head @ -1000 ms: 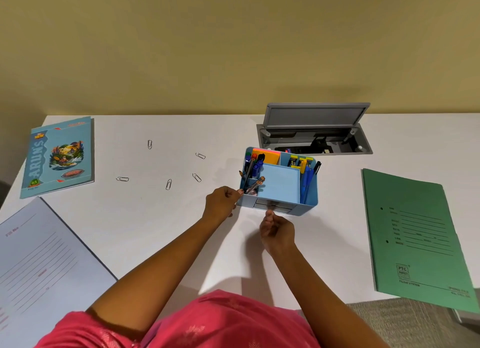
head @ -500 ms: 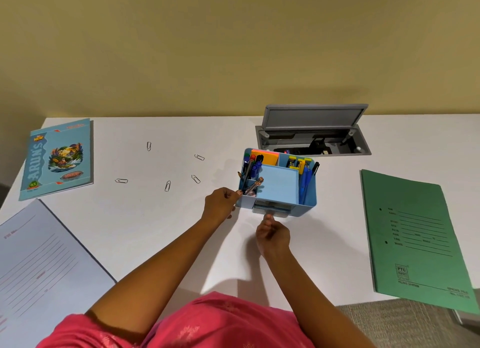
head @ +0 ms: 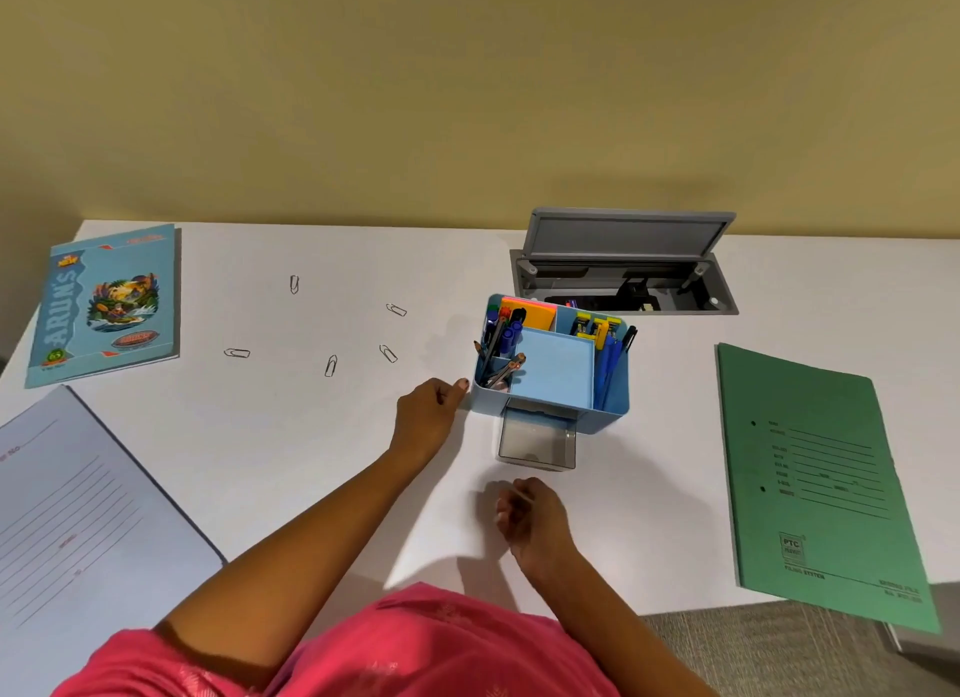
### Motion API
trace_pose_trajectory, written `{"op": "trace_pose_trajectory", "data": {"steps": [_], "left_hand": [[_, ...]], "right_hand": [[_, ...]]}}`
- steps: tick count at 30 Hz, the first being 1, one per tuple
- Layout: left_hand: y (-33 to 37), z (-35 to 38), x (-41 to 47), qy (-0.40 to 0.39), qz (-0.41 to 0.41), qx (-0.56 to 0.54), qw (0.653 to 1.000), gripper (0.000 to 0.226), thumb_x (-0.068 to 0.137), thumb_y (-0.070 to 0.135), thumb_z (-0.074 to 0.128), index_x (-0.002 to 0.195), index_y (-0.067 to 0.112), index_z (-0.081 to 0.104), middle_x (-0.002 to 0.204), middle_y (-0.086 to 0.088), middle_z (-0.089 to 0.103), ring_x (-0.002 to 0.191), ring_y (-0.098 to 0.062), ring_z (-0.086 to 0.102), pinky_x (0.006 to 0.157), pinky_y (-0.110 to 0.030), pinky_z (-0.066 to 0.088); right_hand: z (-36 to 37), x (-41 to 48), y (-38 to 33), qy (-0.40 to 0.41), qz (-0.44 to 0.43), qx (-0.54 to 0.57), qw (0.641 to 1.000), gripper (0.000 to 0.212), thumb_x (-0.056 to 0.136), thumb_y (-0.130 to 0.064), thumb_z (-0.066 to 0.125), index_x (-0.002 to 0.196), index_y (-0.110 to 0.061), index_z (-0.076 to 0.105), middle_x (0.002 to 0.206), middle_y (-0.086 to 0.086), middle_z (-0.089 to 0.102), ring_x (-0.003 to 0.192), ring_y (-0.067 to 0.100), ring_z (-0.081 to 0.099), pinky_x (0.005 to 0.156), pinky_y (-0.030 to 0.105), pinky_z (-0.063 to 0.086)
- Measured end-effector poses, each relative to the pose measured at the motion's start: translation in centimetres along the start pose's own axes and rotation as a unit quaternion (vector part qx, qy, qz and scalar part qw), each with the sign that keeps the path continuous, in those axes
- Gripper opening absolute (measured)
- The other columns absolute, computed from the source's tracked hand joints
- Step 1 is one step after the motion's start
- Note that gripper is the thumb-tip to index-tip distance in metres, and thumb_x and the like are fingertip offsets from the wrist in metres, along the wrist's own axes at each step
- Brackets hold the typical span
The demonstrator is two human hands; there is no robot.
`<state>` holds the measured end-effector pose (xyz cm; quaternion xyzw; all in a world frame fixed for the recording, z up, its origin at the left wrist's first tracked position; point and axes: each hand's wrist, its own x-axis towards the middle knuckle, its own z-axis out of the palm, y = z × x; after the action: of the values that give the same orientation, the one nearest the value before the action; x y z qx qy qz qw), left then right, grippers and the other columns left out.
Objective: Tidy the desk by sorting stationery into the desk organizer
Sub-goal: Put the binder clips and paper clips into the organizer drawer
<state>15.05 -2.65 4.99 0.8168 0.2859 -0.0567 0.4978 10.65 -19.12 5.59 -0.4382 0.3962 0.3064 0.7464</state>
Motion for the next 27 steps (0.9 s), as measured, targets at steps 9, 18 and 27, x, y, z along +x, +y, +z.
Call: {"op": "trace_pose_trajectory", "data": {"steps": [9,18,27], "left_hand": [[-7.8,-6.2,0.1,0.214,0.047,0.137,0.966,0.032,0.094,0.018,0.041,0.088,0.004,0.069,0.088,-0.015,0.068,0.084,-0.031,0.060,0.075,-0.031,0.041],[-13.5,-13.8,4.5,0.175,-0.044,0.332,0.926,0.052,0.086,0.031,0.026,0.114,-0.002,0.056,0.117,-0.028,0.056,0.111,-0.041,0.048,0.091,-0.047,0.037],[-14.5,-17.1,7.9,0.110,-0.072,0.308,0.942,0.069,0.093,0.028,0.051,0.146,-0.001,0.019,0.155,-0.022,0.012,0.142,-0.042,0.012,0.108,-0.059,0.025]], "right_hand": [[8.0,1.5,1.4,-0.168,-0.264,-0.402,0.860,0.015,0.090,0.005,0.045,0.096,-0.002,0.057,0.074,0.019,0.062,0.062,0.028,0.065,0.059,0.042,0.056],[17.8,8.1,0.3,-0.127,-0.461,-0.644,0.597,0.047,0.090,0.001,0.043,0.137,-0.004,0.044,0.143,0.013,0.040,0.134,0.026,0.035,0.114,0.032,0.025],[20.4,13.5,-2.4,-0.121,-0.409,-0.744,0.514,0.060,0.091,-0.013,0.026,0.145,0.008,0.009,0.156,0.021,0.008,0.146,0.031,0.000,0.117,0.028,-0.007]]}}
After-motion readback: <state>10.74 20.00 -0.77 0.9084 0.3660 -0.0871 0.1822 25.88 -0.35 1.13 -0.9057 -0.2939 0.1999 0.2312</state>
